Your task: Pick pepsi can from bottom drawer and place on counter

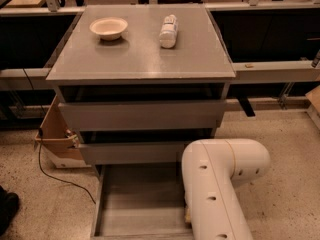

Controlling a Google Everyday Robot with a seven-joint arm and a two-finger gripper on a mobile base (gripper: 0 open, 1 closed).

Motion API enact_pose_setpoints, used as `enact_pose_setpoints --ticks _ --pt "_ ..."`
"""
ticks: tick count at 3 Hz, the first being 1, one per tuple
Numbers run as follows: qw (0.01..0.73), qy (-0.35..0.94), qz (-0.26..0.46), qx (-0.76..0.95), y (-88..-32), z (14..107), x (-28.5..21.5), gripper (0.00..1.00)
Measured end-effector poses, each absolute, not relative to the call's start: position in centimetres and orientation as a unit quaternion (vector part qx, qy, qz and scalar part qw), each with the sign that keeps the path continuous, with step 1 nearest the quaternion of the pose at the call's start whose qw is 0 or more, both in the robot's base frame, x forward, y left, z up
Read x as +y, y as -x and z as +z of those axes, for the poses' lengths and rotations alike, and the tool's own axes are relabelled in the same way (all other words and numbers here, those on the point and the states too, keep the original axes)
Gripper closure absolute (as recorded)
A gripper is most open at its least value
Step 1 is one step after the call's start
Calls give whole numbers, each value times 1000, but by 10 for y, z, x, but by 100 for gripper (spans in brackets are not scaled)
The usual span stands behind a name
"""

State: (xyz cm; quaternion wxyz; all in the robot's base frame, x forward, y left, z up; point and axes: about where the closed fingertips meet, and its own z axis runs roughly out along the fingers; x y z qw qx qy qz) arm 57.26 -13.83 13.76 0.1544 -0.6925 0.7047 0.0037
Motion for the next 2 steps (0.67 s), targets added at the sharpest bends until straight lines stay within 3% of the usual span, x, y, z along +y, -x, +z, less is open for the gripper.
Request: enact_pose_setpoints --ticks 1,2 --pt "148 700 1 698 -573 126 -146 0" --pt "141 707 3 693 -570 114 -157 27"
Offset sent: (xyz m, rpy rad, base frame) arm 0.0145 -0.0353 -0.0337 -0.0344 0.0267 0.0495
